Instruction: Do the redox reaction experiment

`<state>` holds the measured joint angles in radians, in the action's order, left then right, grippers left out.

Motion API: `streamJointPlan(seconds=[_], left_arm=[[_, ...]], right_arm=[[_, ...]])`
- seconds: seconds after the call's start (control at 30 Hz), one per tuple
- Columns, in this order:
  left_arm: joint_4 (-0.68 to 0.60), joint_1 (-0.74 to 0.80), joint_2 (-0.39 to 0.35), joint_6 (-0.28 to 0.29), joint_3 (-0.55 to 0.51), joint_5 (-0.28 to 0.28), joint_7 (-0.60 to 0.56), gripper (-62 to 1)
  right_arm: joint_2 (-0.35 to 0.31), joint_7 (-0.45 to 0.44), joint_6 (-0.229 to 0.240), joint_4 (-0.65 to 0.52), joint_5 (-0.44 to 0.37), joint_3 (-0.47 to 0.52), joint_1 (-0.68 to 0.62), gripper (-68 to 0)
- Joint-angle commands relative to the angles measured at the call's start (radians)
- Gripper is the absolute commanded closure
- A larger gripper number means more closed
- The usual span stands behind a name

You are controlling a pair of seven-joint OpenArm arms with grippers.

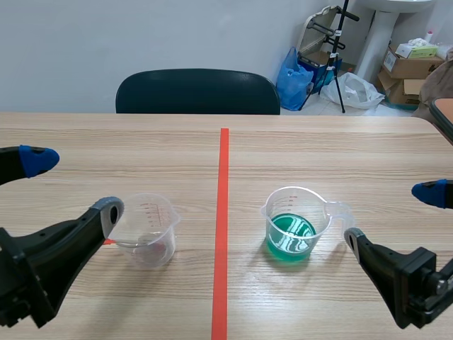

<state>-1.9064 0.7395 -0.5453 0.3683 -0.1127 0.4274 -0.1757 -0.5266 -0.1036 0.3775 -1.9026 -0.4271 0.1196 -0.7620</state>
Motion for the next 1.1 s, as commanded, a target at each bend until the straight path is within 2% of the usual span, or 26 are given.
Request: streamJointPlan(seconds=[0.0, 0.93, 1.07], left_arm=[[-0.019, 0.005, 0.010, 0.000, -0.007, 0.006, -0.044, -62.3], [-0.019, 0.006, 0.010, -0.001, -0.007, 0.006, -0.053, -62.3], [-0.019, 0.031, 0.010, -0.042, -0.021, -0.001, -0.060, -62.3]], right_arm=[[-0.008, -0.011, -0.004, -0.019, -0.003, 0.002, 0.011, -67.9], [-0.008, -0.011, -0.003, -0.019, -0.003, 0.002, 0.011, -67.9], [-0.008, -0.012, -0.003, -0.019, -0.003, 0.002, 0.011, -67.9]])
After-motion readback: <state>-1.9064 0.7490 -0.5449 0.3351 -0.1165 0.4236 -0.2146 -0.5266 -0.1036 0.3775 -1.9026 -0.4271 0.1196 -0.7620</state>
